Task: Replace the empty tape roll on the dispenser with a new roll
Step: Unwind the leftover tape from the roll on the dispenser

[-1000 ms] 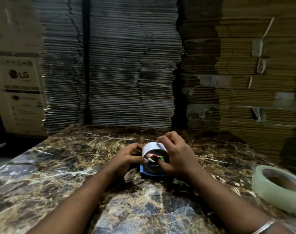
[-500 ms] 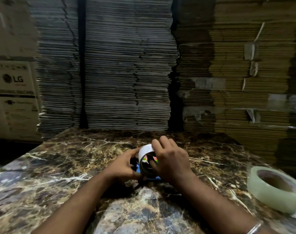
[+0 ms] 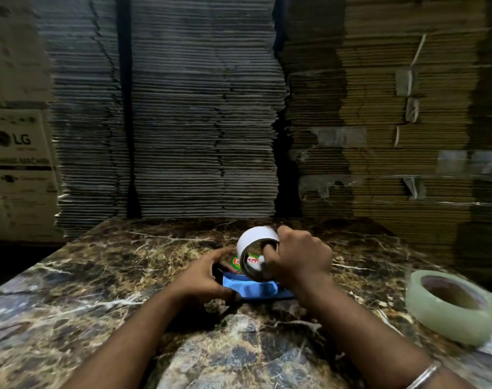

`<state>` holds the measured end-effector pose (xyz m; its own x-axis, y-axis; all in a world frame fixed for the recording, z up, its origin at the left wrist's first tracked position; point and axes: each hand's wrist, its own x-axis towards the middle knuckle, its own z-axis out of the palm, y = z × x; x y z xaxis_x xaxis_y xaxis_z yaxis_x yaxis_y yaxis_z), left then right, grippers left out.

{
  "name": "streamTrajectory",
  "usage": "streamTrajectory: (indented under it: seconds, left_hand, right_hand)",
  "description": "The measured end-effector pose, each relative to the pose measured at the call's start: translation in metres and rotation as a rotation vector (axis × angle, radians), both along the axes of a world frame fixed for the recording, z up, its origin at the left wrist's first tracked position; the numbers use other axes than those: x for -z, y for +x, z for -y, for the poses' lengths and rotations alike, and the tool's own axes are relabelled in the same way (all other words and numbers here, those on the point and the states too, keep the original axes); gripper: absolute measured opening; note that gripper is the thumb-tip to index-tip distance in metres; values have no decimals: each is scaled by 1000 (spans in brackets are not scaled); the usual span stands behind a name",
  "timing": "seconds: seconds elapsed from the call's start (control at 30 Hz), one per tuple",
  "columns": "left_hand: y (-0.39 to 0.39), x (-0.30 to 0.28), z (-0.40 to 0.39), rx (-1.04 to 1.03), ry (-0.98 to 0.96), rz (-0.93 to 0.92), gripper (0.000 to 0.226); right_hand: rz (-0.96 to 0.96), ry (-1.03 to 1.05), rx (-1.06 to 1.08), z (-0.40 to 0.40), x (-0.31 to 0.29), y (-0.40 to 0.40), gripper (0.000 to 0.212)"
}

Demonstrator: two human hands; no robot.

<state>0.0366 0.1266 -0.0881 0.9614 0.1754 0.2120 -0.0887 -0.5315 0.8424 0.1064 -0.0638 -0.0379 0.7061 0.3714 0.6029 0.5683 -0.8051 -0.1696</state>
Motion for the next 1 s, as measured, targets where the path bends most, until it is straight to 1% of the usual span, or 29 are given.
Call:
streamTrajectory:
  seconds: [0.07, 0.13, 0.3, 0.43, 0.5, 0.63, 0.7, 0.77, 0.83, 0.9, 0.93, 1.0]
  left_hand:
    - [1, 3, -4, -7, -12, -29, 108]
    - [2, 5, -6, -6, -29, -36, 109]
    - [0, 4, -4, 5, 12, -28, 88]
    - [-3, 1, -3, 4, 34, -39, 83]
    - [-4, -1, -1, -5, 51, -42, 80]
    - [-9, -5, 0, 12, 141, -14, 69]
    - [-12, -7, 0, 35, 144, -3, 63]
    - [-15, -9, 2, 72, 99, 6, 51]
    - [-16, -10, 5, 127, -39, 25, 39]
    - [-14, -9, 6, 161, -272, 11, 38]
    - [-13, -9, 6, 167, -335, 3, 40]
    - [-11, -9, 5, 183, -339, 8, 42]
  right_hand:
    - [-53, -7, 27, 4, -2, 5, 38]
    - [-91, -9, 49, 8, -2, 9, 38]
    - [-224, -4, 80, 13, -2, 18, 37]
    - [-317, 17, 85, 14, -3, 21, 35]
    - [-340, 31, 80, 14, -1, 22, 36]
    - [-350, 61, 54, 13, 3, 24, 39]
    - [-359, 83, 45, 14, 5, 26, 38]
    - [-360, 133, 22, 16, 7, 28, 35]
    - [-377, 216, -22, 17, 9, 31, 31]
    - [-404, 288, -84, 17, 9, 33, 28]
    - [-411, 314, -120, 16, 10, 34, 27]
    - [-409, 368, -199, 14, 12, 35, 24]
